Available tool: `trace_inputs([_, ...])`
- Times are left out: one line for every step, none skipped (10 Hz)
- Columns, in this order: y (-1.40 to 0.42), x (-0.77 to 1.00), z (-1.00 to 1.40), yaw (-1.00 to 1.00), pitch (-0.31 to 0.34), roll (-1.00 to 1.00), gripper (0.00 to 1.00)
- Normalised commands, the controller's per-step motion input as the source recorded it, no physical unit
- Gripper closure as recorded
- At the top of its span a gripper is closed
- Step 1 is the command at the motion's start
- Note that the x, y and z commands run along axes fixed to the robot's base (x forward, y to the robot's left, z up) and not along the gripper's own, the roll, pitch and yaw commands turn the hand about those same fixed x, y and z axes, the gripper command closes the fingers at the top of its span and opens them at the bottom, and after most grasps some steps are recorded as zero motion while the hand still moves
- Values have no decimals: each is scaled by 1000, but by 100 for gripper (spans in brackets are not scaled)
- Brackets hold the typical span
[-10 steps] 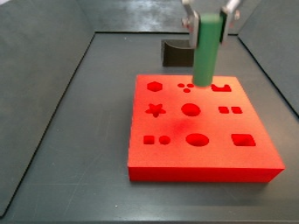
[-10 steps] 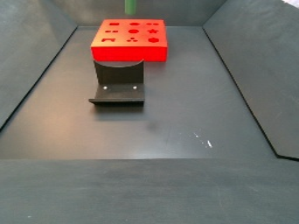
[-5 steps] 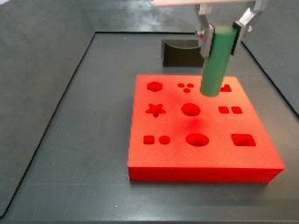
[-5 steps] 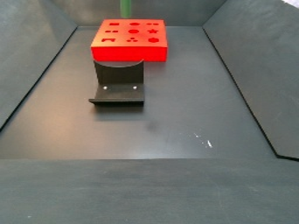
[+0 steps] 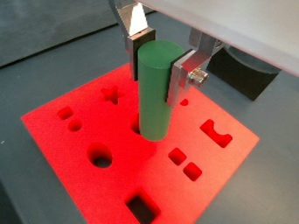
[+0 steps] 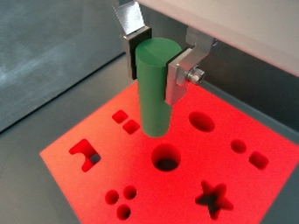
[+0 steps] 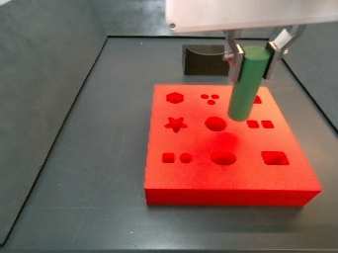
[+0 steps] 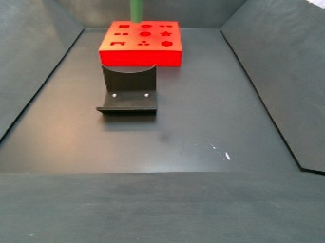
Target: Insert the round object.
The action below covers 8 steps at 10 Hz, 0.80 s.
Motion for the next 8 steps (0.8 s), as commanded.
trace_inputs([214,-180,-214,-297,0,-40,100])
trace_inputs([291,-226,-171,-200,-29,-63,100])
trace_inputs([329,-360,-357,-80,0,-304,100])
trace_inputs([346,-246,-300,-31,80,-450,100])
trace_inputs([206,-29,-174,0,43,-376,100])
trace_inputs([180,0,-111,0,23,-369,100])
trace_inputs([0,0,0,0,0,-273,100])
trace_inputs([-6,0,103,-31,-26,-239,100])
